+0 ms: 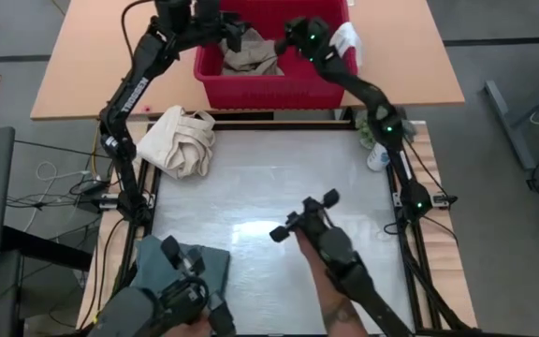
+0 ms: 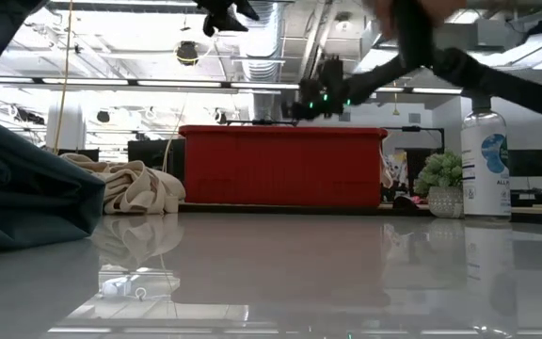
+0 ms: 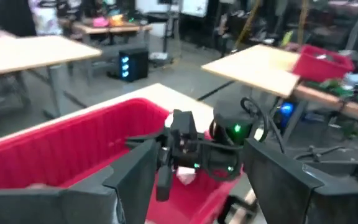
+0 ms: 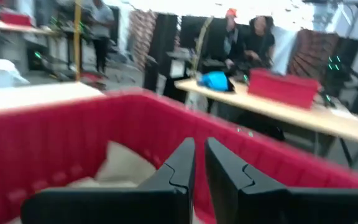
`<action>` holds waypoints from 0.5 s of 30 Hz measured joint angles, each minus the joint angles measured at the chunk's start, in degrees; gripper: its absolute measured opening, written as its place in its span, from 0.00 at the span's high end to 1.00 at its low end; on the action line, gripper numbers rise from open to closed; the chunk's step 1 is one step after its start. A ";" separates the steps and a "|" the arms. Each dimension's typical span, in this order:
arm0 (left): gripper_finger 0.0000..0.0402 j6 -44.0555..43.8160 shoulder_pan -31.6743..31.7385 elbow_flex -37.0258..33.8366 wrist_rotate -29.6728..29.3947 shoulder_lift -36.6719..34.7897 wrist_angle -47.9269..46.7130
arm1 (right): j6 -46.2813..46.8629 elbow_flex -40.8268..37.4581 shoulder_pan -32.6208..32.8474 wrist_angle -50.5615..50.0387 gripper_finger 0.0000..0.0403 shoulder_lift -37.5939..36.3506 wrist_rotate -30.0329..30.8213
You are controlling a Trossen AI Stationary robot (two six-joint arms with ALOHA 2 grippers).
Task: Fold Laundry from Bin
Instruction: Put the brown shorts in the center of the table
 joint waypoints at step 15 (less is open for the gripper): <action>0.43 8.91 -0.08 -0.17 -4.11 0.30 -7.37 | -6.93 0.26 5.17 -34.86 0.84 -0.48 -3.52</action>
